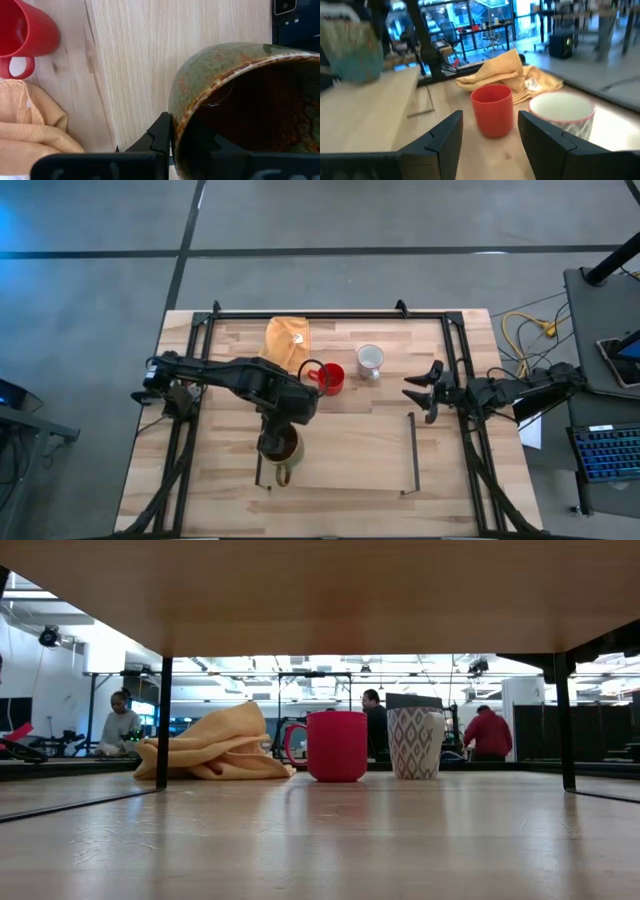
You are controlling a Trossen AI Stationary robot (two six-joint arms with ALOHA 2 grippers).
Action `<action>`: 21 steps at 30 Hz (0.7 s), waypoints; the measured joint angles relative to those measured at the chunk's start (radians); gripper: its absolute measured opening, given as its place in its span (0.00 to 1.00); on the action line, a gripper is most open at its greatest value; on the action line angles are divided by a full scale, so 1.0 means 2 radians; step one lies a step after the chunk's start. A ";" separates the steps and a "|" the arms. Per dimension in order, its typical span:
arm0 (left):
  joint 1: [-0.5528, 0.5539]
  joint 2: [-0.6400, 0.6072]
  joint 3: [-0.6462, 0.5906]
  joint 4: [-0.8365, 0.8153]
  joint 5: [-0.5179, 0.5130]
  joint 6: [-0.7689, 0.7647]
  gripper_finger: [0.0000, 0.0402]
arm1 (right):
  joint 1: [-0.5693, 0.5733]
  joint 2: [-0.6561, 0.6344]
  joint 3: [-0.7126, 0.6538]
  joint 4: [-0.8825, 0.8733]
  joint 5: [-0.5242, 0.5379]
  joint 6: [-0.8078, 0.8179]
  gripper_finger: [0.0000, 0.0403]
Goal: Stack small to large cups/mugs on shelf
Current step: Put the green mug on the shelf
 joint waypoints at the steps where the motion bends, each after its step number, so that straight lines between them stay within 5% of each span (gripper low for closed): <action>1: 0.000 0.000 0.000 0.000 0.000 -0.002 0.04 | 0.000 0.000 0.000 0.000 0.000 -0.018 0.46; 14: 0.000 0.000 0.000 0.000 -0.006 -0.002 0.05 | 0.000 0.000 0.000 0.009 0.000 -0.027 0.46; 21: 0.000 0.001 0.000 0.002 -0.007 -0.001 0.05 | 0.000 0.000 0.000 0.214 -0.004 -0.146 0.46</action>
